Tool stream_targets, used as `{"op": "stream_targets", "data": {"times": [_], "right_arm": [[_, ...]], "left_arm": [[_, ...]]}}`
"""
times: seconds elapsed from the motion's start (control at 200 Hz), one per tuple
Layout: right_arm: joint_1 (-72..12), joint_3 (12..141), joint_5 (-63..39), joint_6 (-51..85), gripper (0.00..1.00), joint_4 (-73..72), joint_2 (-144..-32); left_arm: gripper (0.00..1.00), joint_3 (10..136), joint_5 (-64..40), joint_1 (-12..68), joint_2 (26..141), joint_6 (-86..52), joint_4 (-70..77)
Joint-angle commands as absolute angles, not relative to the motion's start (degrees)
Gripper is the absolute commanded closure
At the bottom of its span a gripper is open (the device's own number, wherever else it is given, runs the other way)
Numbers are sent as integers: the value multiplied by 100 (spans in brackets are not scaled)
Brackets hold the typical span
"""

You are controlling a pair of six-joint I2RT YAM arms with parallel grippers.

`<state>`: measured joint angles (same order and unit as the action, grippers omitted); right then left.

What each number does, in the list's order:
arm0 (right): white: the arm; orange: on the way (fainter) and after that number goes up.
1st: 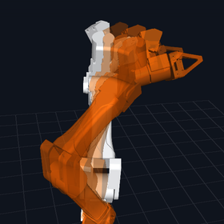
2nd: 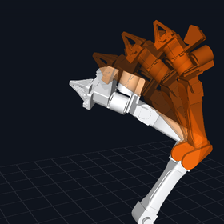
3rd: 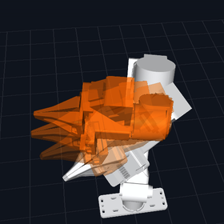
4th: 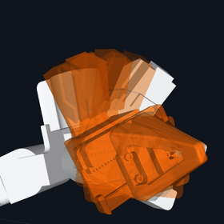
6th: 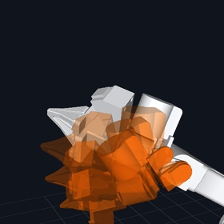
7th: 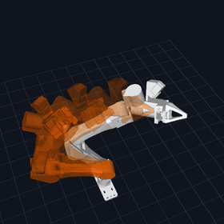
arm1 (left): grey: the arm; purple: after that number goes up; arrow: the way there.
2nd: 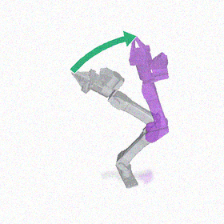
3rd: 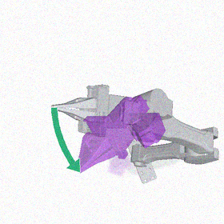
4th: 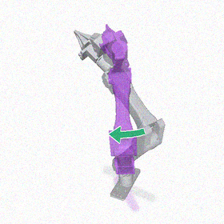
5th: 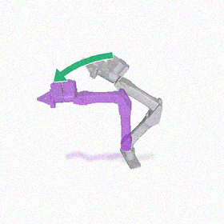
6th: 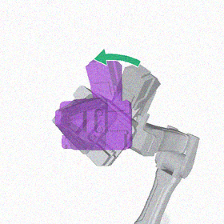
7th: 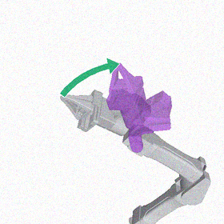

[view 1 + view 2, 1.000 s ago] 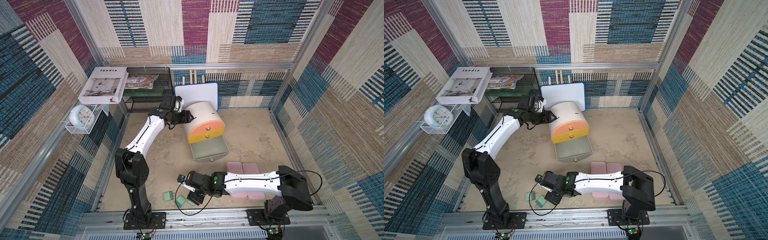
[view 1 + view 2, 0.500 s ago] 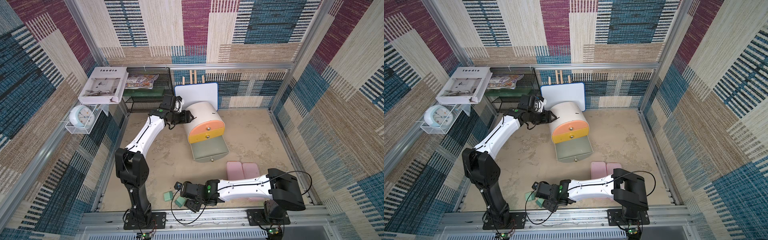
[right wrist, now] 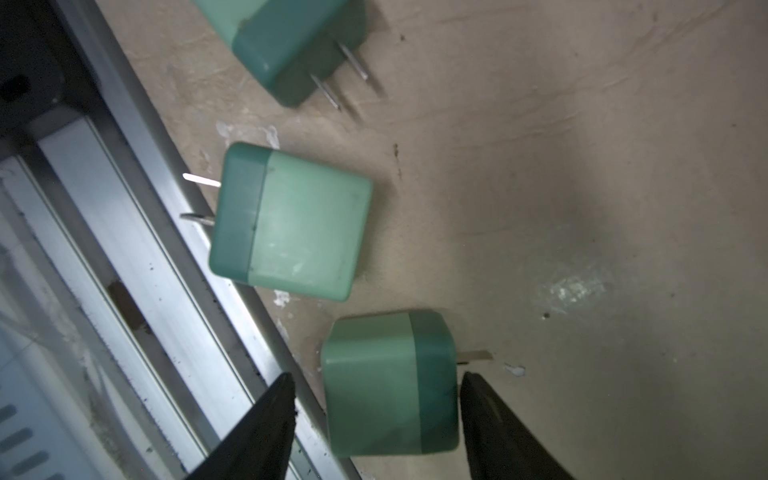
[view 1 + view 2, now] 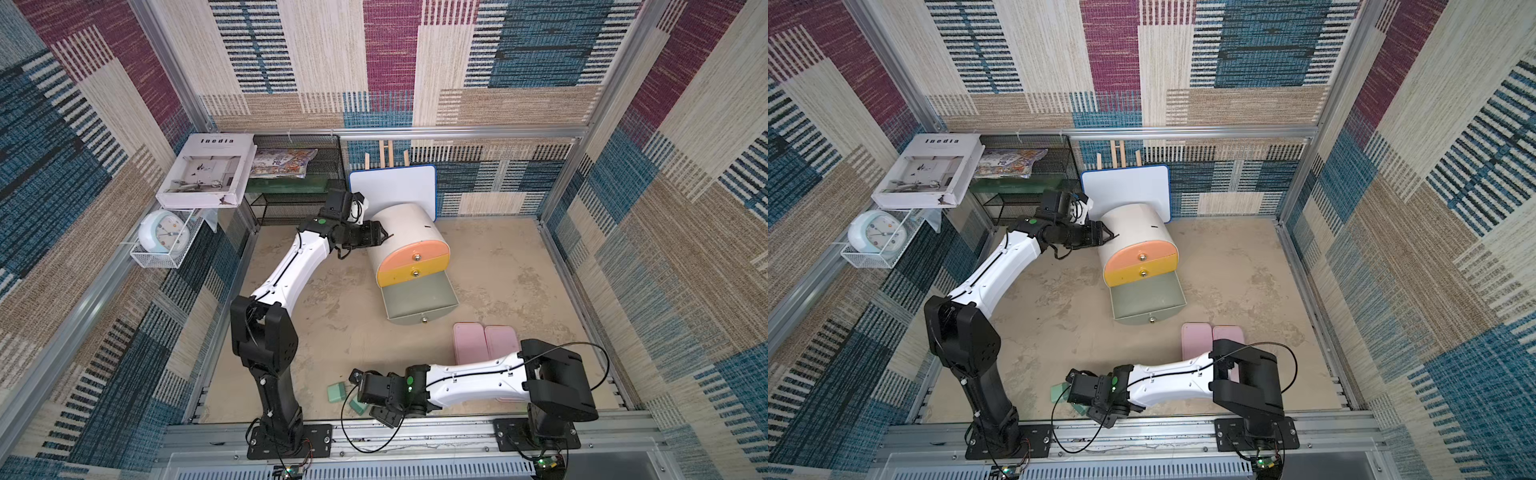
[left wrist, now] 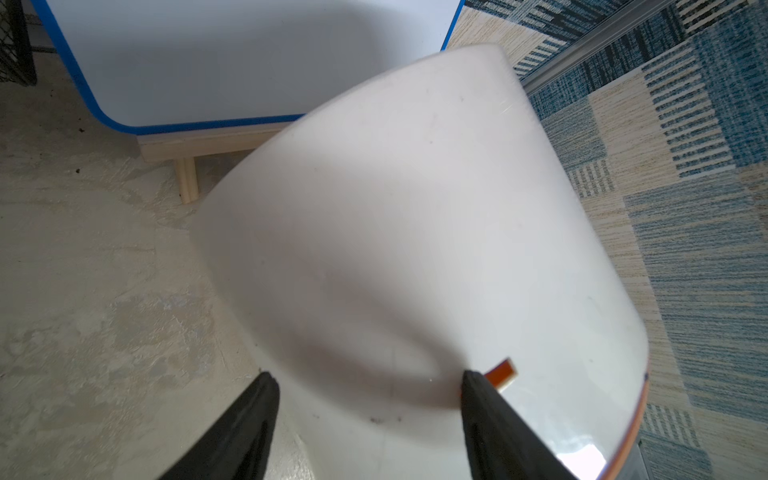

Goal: Place the plugs into the drawer by color
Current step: Pick up the plug from the center of the board.

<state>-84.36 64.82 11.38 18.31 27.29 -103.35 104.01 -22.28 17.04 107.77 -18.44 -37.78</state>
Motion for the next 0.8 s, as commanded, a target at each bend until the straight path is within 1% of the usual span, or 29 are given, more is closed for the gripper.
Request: {"op": "stream_targets", "data": {"times": [0.0, 0.09, 0.195, 0.28, 0.611, 0.691, 0.796], "right_arm": [[-8446, 6513, 1272, 1872, 38, 2769, -10364], [-8446, 6513, 1326, 1885, 42, 2777, -10360], [-8446, 6530, 1410, 1916, 52, 2836, -10377], [-8447, 6557, 1480, 1925, 55, 2891, -10406], [-8397, 6643, 1904, 2072, 56, 3015, -10207], [-8267, 6676, 1875, 2131, 56, 2995, -9984], [-7887, 6617, 1684, 2208, 56, 2874, -9474]], "left_arm": [[27, 10340, -1956, 1731, 10863, -1784, -4222], [28, 10352, -1958, 1731, 10872, -1793, -4228], [27, 10353, -1969, 1731, 10880, -1793, -4230], [27, 10362, -1969, 1731, 10881, -1793, -4225], [28, 10380, -1969, 1732, 10916, -1793, -4227], [27, 10380, -1960, 1731, 10916, -1784, -4228], [27, 10389, -1964, 1731, 10916, -1793, -4219]]}}
